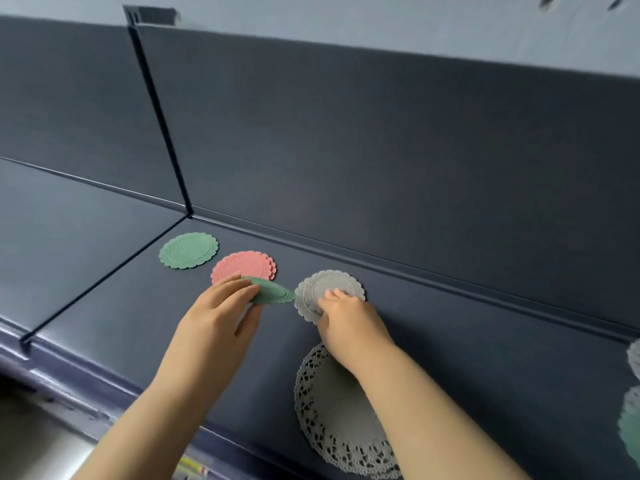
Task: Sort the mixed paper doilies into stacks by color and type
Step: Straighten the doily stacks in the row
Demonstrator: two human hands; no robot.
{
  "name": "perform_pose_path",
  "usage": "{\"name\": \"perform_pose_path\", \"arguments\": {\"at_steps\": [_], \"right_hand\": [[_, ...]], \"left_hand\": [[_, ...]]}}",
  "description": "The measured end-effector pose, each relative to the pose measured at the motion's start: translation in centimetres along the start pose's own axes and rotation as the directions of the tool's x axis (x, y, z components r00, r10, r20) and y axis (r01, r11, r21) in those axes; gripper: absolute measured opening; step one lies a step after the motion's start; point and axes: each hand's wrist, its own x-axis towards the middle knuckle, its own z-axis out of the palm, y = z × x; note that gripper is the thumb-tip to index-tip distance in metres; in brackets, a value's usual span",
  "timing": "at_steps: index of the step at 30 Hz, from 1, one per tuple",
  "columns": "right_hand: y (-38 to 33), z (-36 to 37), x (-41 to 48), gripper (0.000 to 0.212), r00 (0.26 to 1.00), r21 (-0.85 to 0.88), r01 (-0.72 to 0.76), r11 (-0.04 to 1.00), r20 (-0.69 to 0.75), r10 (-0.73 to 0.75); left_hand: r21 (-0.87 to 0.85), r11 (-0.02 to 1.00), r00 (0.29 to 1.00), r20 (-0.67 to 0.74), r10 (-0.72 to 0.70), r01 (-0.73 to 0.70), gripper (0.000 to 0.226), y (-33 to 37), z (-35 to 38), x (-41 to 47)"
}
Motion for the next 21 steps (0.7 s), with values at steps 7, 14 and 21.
{"name": "perform_pose_path", "arguments": {"at_steps": [7,14,21], "right_hand": [[-1.1,-0.7,0.5,0.038,0.997,0.015,-0.072,0.997,0.012,0.072],[-5.0,-2.5,3.1,0.033,0.99,-0.057,-0.139,0.989,-0.046,0.137],[-13.7,-0.3,8.0,0.031,0.963,0.251,-0.12,0.96,-0.205,0.174]], "left_hand": [[0.001,0.999,0.998,0.051,0.038,-0.038,0.02,-0.7,1.1,0.8],[-0.041,0.996,0.99,0.11,0.086,-0.082,0.021,-6.5,0.1,3.4],[-0.042,0.986,0.976,0.142,0.166,-0.161,0.017,-17.3,-1.7,8.3]]}}
